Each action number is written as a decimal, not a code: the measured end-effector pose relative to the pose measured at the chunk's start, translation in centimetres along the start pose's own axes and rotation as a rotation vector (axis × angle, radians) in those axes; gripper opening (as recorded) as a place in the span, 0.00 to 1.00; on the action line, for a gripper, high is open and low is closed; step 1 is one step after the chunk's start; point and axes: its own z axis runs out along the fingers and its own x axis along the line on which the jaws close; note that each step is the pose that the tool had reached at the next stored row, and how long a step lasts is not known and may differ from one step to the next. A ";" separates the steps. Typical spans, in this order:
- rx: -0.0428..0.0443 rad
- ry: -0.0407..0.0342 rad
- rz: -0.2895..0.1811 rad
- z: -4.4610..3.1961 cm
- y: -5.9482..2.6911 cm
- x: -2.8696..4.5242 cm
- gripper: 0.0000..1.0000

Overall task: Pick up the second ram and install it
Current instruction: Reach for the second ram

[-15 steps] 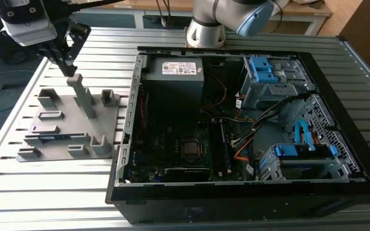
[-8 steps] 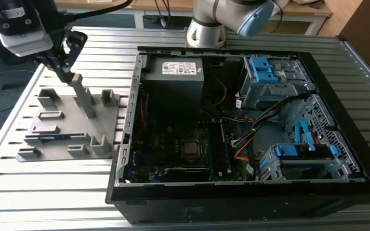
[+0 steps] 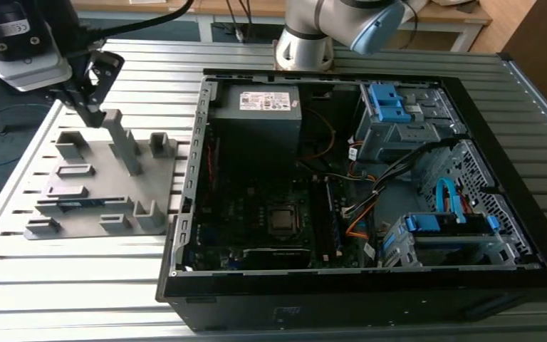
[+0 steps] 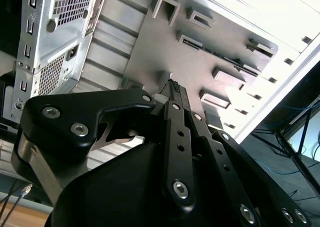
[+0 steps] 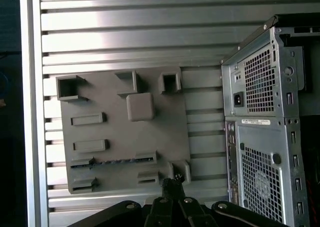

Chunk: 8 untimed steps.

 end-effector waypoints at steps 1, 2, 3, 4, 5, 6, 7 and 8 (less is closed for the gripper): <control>0.0002 0.0002 0.000 0.03 -0.04 0.04 0.10; 0.0000 0.0000 0.000 0.08 -0.07 0.07 0.10; 0.0001 0.0001 0.000 0.10 -0.10 0.10 0.10; 0.0001 0.0002 0.000 0.13 -0.13 0.14 0.10; 0.0001 0.0001 0.000 0.16 -0.16 0.18 0.10; 0.0002 0.0002 0.000 0.18 -0.20 0.23 0.10; 0.0001 0.0001 0.000 0.21 -0.26 0.29 0.10; 0.0001 0.0001 0.000 0.24 -0.30 0.34 0.10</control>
